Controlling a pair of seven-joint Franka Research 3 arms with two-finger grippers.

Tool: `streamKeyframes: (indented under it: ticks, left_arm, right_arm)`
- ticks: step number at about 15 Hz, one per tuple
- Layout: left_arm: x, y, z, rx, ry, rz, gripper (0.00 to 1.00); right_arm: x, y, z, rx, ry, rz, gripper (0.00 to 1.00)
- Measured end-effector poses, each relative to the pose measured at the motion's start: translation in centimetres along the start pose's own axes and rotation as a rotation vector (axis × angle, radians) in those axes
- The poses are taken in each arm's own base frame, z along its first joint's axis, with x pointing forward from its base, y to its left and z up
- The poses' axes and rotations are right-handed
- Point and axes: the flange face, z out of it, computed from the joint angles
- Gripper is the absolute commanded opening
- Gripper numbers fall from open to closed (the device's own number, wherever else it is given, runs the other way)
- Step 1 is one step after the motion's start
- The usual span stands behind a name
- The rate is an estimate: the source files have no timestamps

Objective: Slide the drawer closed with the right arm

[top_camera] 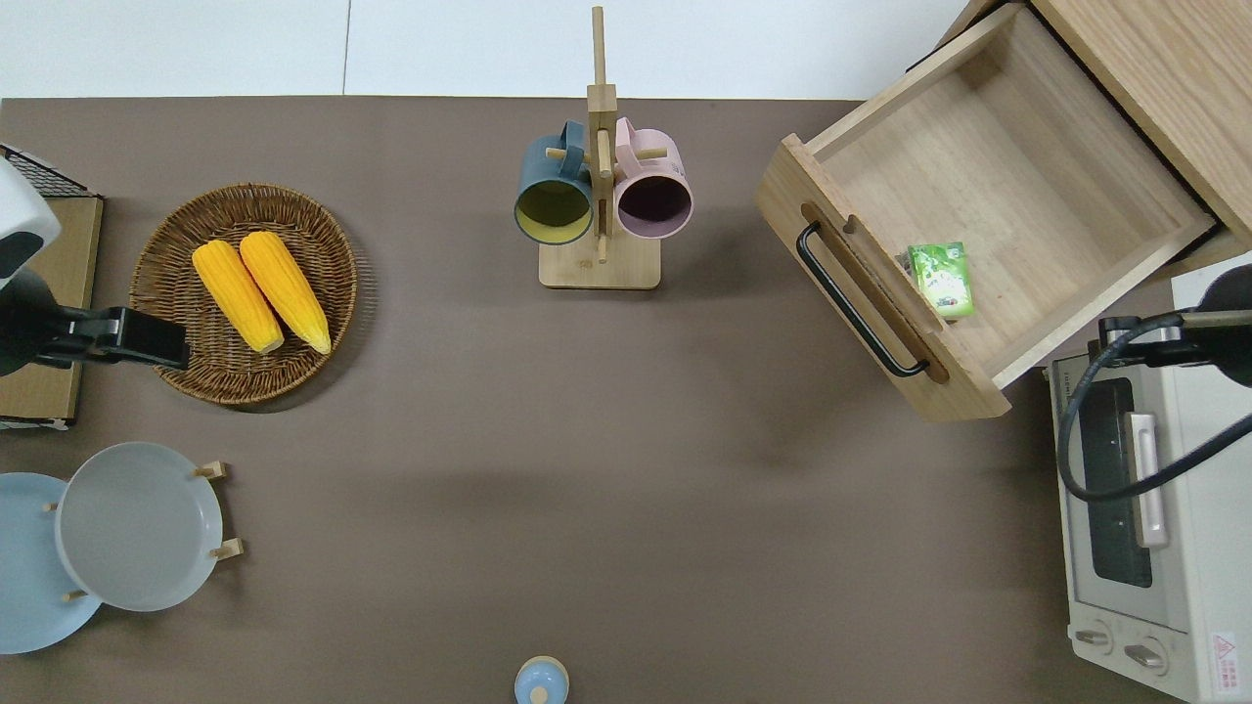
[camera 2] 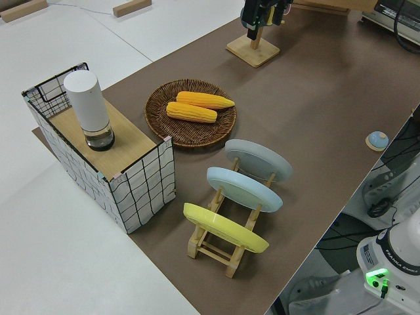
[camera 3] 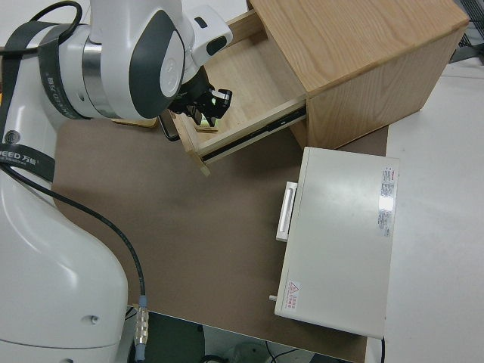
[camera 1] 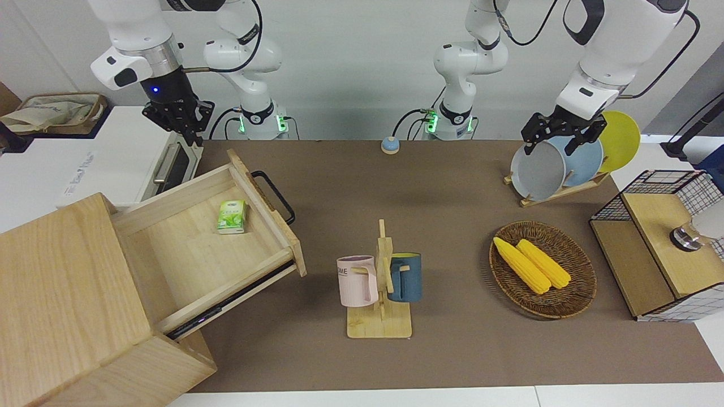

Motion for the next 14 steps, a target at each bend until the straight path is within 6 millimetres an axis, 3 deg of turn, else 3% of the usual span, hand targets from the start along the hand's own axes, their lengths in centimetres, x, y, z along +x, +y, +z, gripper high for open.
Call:
streamKeyframes:
  ticks: [5,8,14]
  left_arm:
    - [0.0,0.0,0.0,0.000,0.000,0.000,0.99]
    - [0.0,0.0,0.0,0.000,0.000,0.000,0.99]
    - [0.0,0.0,0.0,0.000,0.000,0.000,0.99]
  right_arm:
    - [-0.3,-0.4,-0.7,-0.001,-0.006,-0.008,0.000]
    - [-0.5,-1.8,-1.8,0.000,-0.006,-0.014,0.000]
    - [-1.3,-8.7,-2.2,0.003,-0.005,0.056,0.000]
